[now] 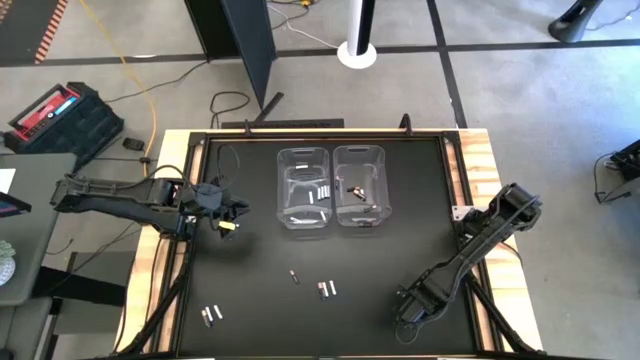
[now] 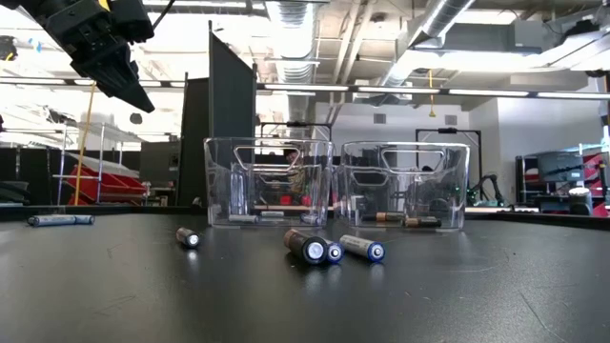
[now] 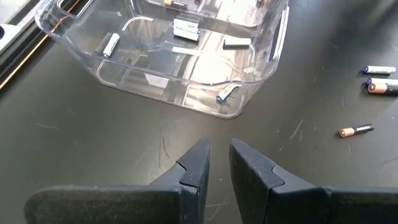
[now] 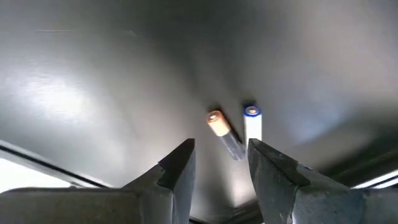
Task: Sort batteries
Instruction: Put the white battery into the left transparent bin, then put the black battery into the right transparent bin
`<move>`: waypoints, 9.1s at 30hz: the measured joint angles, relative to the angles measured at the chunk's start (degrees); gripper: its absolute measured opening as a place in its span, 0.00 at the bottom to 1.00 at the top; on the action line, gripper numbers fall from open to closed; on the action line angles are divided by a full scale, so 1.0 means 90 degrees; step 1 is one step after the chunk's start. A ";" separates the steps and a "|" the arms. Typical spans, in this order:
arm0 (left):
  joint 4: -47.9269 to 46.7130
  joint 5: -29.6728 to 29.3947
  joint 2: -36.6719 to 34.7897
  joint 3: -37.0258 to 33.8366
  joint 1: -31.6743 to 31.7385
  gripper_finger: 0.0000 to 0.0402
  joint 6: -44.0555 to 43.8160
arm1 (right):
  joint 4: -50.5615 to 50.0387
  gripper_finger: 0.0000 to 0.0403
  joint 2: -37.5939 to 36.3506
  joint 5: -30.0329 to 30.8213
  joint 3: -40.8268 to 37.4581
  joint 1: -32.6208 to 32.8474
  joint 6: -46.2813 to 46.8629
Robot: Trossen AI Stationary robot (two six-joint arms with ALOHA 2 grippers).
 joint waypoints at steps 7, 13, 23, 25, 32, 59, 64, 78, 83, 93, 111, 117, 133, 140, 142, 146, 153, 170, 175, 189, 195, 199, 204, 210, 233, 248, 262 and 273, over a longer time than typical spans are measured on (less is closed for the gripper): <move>0.0000 0.0000 0.0000 -0.0002 0.0000 0.14 -0.0041 | 0.0260 0.41 0.0000 -0.0057 0.0002 0.0007 -0.0053; 0.0000 0.0000 -0.0002 0.0000 0.0000 0.14 -0.0051 | 0.0348 0.41 0.0000 -0.0260 0.0002 0.0007 -0.0283; 0.0000 0.0000 0.0000 0.0000 0.0000 0.14 -0.0094 | 0.0462 0.41 -0.0002 -0.0689 0.0002 0.0007 -0.0300; 0.0000 0.0000 -0.0002 0.0000 0.0000 0.14 -0.0187 | 0.0460 0.41 -0.0002 -0.0690 0.0002 0.0007 -0.0300; -0.0002 0.0000 -0.0001 0.0000 0.0000 0.14 -0.0270 | 0.0379 0.41 -0.0002 -0.0682 0.0002 0.0007 -0.0299; -0.0002 0.0002 0.0000 0.0000 0.0000 0.14 -0.0607 | -0.0544 0.41 -0.0002 -0.0631 -0.0019 -0.0065 -0.0258; -0.0004 0.0002 -0.0002 0.0000 0.0000 0.14 -0.0621 | 0.0078 0.41 -0.0005 -0.0627 -0.0465 -0.0222 -0.0301; -0.0005 0.0002 -0.0001 -0.0001 0.0000 0.14 -0.0884 | 0.0093 0.41 -0.0007 -0.0626 -0.0677 -0.0379 -0.0611; -0.0005 0.0002 -0.0002 0.0000 0.0000 0.14 -0.0886 | 0.0301 0.41 -0.0004 -0.0648 -0.0883 -0.0384 -0.0609; -0.0007 0.0000 0.0000 0.0000 0.0000 0.14 -0.0831 | 0.0371 0.41 -0.0002 -0.0662 -0.0945 -0.0419 -0.0689; -0.0007 0.0000 -0.0002 0.0000 0.0000 0.14 -0.0816 | 0.0083 0.30 -0.0002 -0.0663 -0.0942 -0.0418 -0.1002; -0.0007 0.0000 -0.0001 0.0000 0.0000 0.14 -0.0811 | 0.0081 0.29 -0.0002 -0.0663 -0.0940 -0.0418 -0.1012; -0.0007 0.0000 -0.0002 0.0000 0.0000 0.14 -0.0809 | 0.0106 0.20 -0.0002 -0.0661 -0.0936 -0.0431 -0.1009; -0.0005 0.0000 0.0000 0.0000 0.0000 0.14 -0.0809 | 0.0105 0.18 -0.0002 -0.0653 -0.0935 -0.0551 -0.1027; -0.0005 0.0000 0.0000 0.0000 0.0000 0.14 -0.0809 | 0.0105 0.18 -0.0002 -0.0648 -0.0935 -0.0598 -0.1109; -0.0006 0.0000 0.0000 0.0000 0.0000 0.14 -0.0809 | 0.0105 0.18 -0.0002 -0.0641 -0.0935 -0.0708 -0.1184; -0.0005 0.0000 -0.0001 0.0000 0.0000 0.14 -0.0809 | 0.0100 0.18 -0.0002 -0.0368 -0.0746 -0.0990 -0.1350; -0.0005 0.0000 0.0000 0.0000 0.0000 0.14 -0.0811 | 0.0148 0.18 -0.0002 0.0756 0.0508 -0.2397 -0.2360; -0.0005 0.0000 0.0000 0.0000 0.0000 0.14 -0.0811 | 0.0510 0.18 -0.0002 0.1026 0.0904 -0.2804 -0.2699; -0.0005 0.0000 0.0000 -0.0001 0.0000 0.14 -0.0811 | 0.1927 0.18 -0.0002 0.1367 0.1450 -0.3761 -0.3341; -0.0005 0.0000 -0.0002 -0.0001 0.0000 0.14 -0.0811 | 0.2087 0.18 -0.0002 0.1365 0.1998 -0.4157 -0.4001; -0.0005 0.0000 0.0000 0.0000 0.0000 0.14 -0.0811 | 0.2088 0.18 -0.0002 0.1365 0.2405 -0.4548 -0.4544; -0.0002 0.0000 0.0000 0.0000 0.0000 0.14 -0.0811 | 0.2093 0.18 -0.0002 0.1365 0.2847 -0.5180 -0.5246; 0.0004 -0.0099 0.0000 -0.0002 0.0000 0.14 -0.0811 | 0.2140 0.18 -0.0002 0.1366 0.3100 -0.5997 -0.6029; 0.0065 -0.0852 -0.0002 -0.0002 0.0012 0.14 -0.1022 | 0.0886 0.18 0.2968 0.0865 0.5545 -0.6761 -0.8376; 0.0039 -0.0852 -0.0002 -0.0002 0.0015 0.14 -0.1273 | -0.0314 0.18 0.3944 0.0867 0.6783 -0.6740 -0.8868; 0.0041 -0.0850 -0.0002 -0.0002 0.0015 0.14 -0.1271 | -0.0354 0.18 0.3932 0.0874 0.6783 -0.6761 -0.8873; 0.0034 -0.0848 0.0000 -0.0002 0.0012 0.14 -0.1270 | -0.0856 0.18 0.2947 0.0908 0.6914 -0.6878 -0.8874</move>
